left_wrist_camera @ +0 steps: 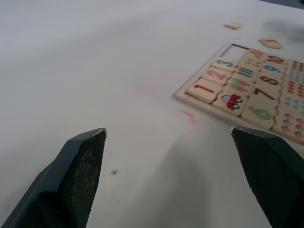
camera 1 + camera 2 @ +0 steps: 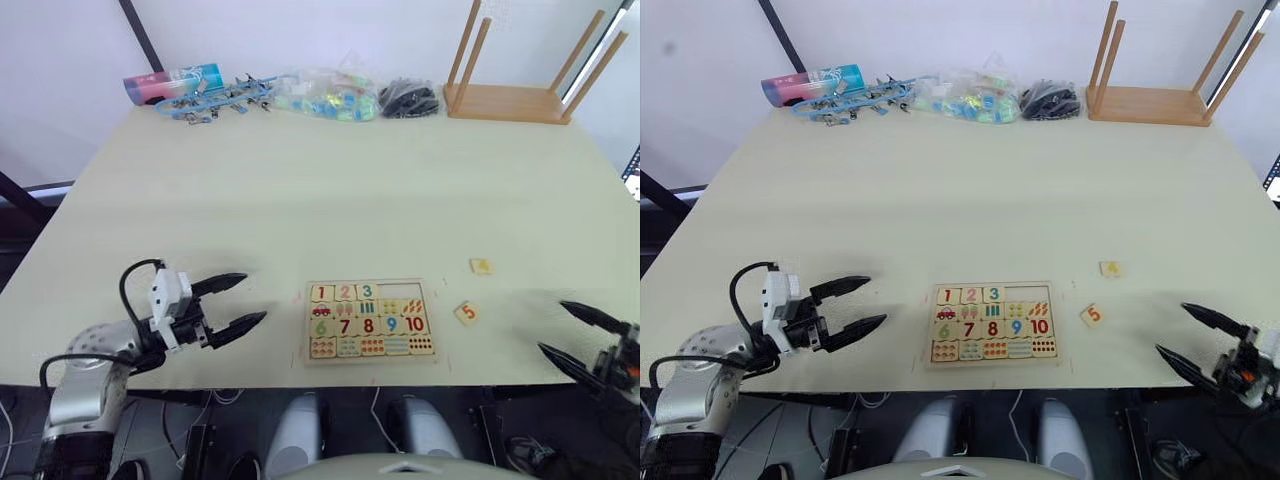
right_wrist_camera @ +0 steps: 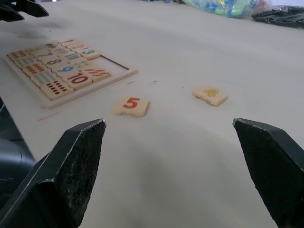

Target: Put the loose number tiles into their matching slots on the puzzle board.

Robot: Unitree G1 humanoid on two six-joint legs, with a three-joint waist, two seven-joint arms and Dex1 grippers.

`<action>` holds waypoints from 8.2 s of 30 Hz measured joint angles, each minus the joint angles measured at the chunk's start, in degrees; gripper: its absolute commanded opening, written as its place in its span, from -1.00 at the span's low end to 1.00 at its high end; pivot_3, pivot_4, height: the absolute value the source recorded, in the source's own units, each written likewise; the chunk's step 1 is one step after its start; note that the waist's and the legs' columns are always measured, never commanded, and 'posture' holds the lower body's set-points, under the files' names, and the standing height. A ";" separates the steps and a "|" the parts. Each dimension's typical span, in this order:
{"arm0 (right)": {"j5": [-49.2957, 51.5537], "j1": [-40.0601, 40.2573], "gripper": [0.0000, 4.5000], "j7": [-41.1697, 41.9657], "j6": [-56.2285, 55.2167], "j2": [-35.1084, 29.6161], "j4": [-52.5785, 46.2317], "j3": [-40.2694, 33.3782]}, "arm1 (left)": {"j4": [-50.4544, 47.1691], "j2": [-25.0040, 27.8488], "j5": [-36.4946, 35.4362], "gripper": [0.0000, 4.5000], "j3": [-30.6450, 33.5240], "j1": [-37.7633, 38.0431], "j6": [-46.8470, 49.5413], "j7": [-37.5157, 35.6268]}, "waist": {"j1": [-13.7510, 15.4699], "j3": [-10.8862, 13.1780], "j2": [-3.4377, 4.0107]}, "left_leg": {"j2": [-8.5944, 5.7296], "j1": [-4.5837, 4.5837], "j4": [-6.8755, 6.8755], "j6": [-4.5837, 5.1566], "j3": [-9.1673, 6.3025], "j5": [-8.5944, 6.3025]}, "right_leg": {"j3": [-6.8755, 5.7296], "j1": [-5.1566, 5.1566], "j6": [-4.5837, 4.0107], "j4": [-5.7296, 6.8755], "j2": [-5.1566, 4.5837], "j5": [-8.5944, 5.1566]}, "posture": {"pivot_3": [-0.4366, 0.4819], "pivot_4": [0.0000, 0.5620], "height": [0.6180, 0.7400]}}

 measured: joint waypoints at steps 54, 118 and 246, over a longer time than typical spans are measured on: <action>-34.37 -52.92 1.00 6.86 -9.21 -8.18 45.28 32.12 | 1.21 4.51 -7.59 0.97 -3.43 -10.50 0.17 -18.73 | -1.31 0.09 0.13 | -0.07 -0.15 -0.13 -0.01 0.02 0.06 | -0.57 0.01 0.29 -0.28 0.70 0.15 | -0.05 -0.47 0.95; -28.09 -31.54 -0.60 -8.83 46.11 -18.30 -30.90 34.80 | 5.28 7.80 -8.76 1.00 -5.93 -10.47 -5.14 -19.06 | -1.26 0.11 0.13 | -0.03 -0.21 -0.10 0.00 -0.04 0.06 | -0.60 -0.10 0.29 -0.16 0.65 0.15 | -0.05 -0.47 0.95; -20.99 -32.11 -0.99 -25.97 41.63 -0.16 -28.57 47.11 | 7.46 7.99 -10.93 1.00 -8.24 -9.12 -9.34 -19.16 | -1.31 0.07 -0.13 | -0.04 -0.47 -0.16 0.01 -0.01 0.05 | -0.62 -0.43 0.30 -0.13 0.69 0.15 | -0.05 -0.47 0.95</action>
